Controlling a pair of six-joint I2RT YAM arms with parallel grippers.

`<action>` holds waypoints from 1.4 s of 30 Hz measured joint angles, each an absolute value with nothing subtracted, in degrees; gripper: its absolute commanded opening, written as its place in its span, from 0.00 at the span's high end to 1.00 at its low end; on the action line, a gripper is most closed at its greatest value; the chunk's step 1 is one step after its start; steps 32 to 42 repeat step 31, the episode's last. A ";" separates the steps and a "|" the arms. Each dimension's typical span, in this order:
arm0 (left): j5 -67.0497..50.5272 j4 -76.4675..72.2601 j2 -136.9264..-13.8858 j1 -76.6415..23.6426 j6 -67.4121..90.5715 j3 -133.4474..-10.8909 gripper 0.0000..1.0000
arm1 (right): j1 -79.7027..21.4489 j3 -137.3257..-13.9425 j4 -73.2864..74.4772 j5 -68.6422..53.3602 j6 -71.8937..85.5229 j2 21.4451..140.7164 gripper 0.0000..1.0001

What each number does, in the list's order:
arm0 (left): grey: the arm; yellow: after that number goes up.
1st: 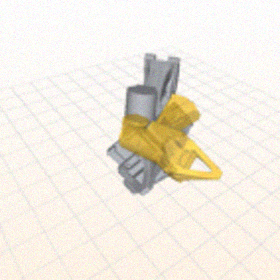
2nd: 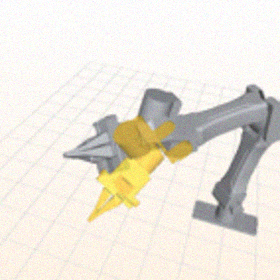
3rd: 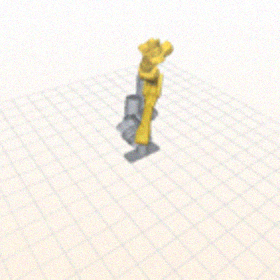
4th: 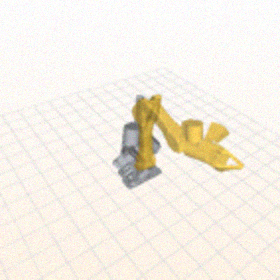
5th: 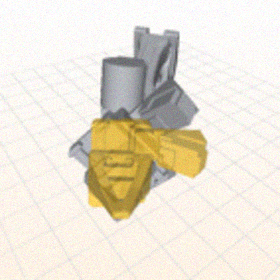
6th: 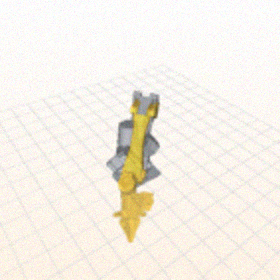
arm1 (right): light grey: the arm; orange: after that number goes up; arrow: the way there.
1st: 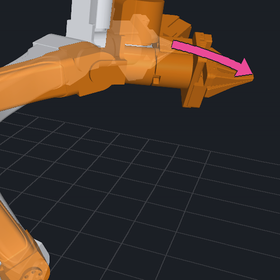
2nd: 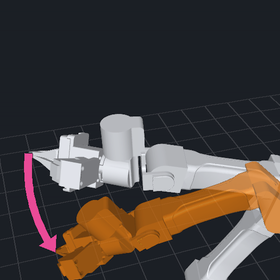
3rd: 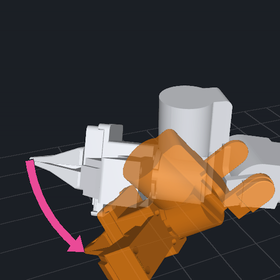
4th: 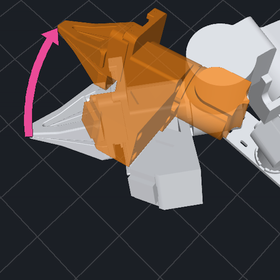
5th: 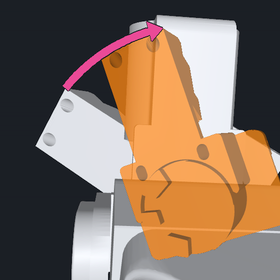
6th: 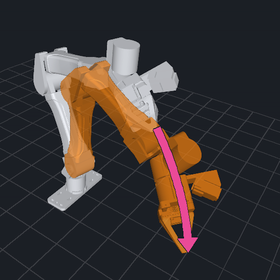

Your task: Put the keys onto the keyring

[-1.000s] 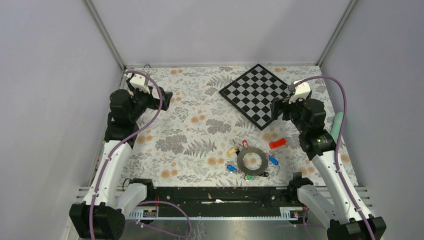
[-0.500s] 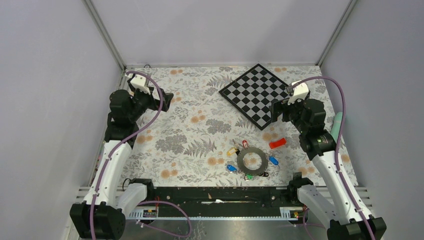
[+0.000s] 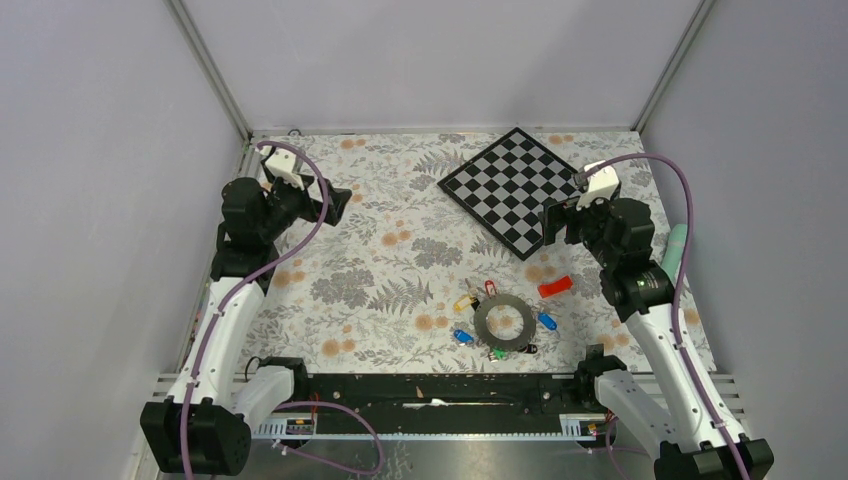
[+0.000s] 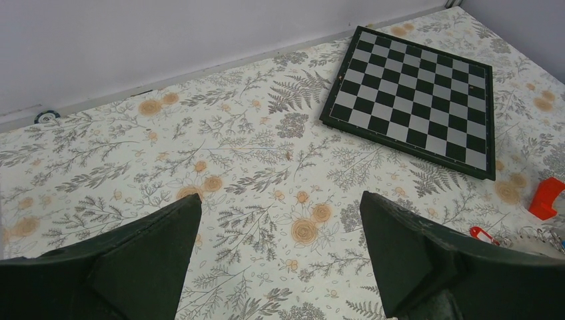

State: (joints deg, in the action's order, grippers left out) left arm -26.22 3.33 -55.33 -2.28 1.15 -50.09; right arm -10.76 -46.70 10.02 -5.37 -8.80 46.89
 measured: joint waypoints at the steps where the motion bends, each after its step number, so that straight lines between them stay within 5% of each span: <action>1: -26.48 3.33 -55.33 -2.28 1.17 -50.09 0.01 | -10.72 -46.70 10.00 -5.50 -8.80 46.78 0.00; 42: -28.38 3.36 -56.10 -2.17 1.15 -50.09 0.01 | -10.48 -46.63 9.67 -5.48 -8.75 44.62 0.01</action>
